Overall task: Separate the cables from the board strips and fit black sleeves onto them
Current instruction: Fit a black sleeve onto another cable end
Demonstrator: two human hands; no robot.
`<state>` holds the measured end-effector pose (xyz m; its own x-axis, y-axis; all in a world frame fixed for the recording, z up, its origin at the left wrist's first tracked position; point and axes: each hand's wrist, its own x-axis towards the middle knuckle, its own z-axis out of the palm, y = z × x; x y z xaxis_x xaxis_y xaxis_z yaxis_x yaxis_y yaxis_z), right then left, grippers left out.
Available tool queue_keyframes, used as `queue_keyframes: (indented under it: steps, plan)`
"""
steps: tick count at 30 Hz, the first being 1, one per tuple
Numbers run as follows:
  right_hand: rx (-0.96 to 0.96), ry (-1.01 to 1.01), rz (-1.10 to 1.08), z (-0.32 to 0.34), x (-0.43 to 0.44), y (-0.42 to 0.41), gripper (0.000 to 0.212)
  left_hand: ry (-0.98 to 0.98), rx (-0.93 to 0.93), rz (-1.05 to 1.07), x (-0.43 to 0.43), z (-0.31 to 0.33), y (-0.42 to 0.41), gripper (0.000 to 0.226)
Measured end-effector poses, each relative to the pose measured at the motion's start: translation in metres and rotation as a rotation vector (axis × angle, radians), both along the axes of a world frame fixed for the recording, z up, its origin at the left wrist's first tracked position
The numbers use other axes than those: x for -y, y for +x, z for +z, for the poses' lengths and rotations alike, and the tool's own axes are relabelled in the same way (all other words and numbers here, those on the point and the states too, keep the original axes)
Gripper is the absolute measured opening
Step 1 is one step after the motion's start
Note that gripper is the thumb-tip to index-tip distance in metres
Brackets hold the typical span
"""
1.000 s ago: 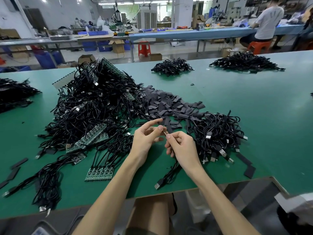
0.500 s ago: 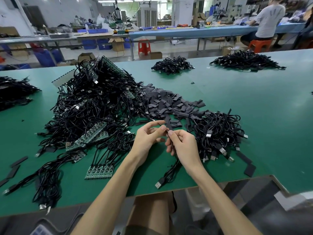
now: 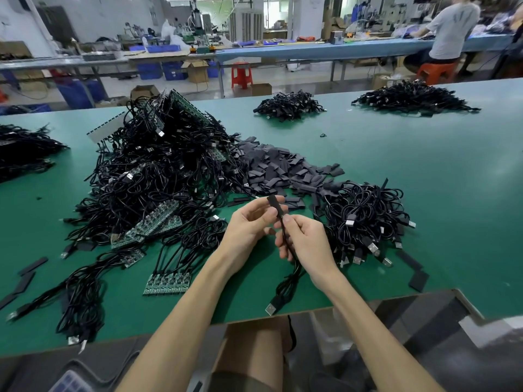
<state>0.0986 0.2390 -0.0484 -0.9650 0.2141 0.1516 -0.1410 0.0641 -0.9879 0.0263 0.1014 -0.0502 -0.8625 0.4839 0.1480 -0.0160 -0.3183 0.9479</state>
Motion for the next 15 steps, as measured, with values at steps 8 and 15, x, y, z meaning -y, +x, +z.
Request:
queue_keyframes:
  steps: [8, 15]
  plan:
    - [-0.020, 0.021, 0.089, 0.0012, 0.0019, 0.0004, 0.020, 0.037, 0.085, 0.018, 0.0032, 0.0008, -0.0025, 0.033]
    - [-0.016, 0.030, 0.063, 0.0009, 0.0018, -0.0003, 0.025, 0.040, 0.128, -0.006, 0.0049, 0.0021, -0.0025, 0.027]
